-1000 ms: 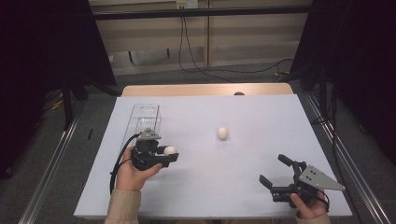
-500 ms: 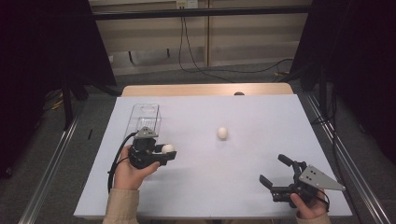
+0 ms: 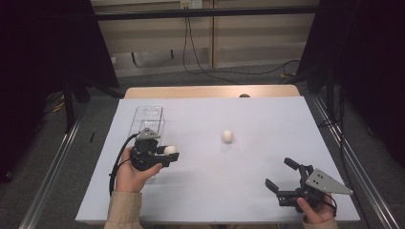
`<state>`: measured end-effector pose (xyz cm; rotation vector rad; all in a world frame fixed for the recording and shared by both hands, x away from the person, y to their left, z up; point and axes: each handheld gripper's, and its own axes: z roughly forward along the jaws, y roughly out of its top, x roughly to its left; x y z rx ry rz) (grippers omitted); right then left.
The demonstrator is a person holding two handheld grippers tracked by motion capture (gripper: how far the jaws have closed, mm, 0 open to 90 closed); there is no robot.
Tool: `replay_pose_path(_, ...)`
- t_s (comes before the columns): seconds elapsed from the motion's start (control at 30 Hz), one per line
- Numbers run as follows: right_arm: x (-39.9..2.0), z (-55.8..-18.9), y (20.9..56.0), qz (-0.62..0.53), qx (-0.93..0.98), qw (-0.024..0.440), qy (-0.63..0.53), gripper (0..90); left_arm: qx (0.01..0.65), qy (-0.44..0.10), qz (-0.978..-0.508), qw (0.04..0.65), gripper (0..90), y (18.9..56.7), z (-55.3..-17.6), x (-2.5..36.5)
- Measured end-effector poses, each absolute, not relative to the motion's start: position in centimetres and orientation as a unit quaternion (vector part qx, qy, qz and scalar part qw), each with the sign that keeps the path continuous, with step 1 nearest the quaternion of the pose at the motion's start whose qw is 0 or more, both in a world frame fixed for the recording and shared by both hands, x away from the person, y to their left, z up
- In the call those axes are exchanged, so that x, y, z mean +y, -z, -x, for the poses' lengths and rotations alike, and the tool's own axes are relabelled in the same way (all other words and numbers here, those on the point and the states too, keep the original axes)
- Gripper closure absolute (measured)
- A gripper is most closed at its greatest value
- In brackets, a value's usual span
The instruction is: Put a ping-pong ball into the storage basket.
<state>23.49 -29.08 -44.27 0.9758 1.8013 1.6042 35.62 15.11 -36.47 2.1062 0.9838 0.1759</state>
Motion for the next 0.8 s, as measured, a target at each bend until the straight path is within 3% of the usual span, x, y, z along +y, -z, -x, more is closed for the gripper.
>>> replay_pose_path(0.8,-29.1,-23.47,44.25,-0.361,0.667,0.266,-0.595,1.2,0.399,-0.083,-0.824,0.394,51.0,36.2,-35.91,15.96)
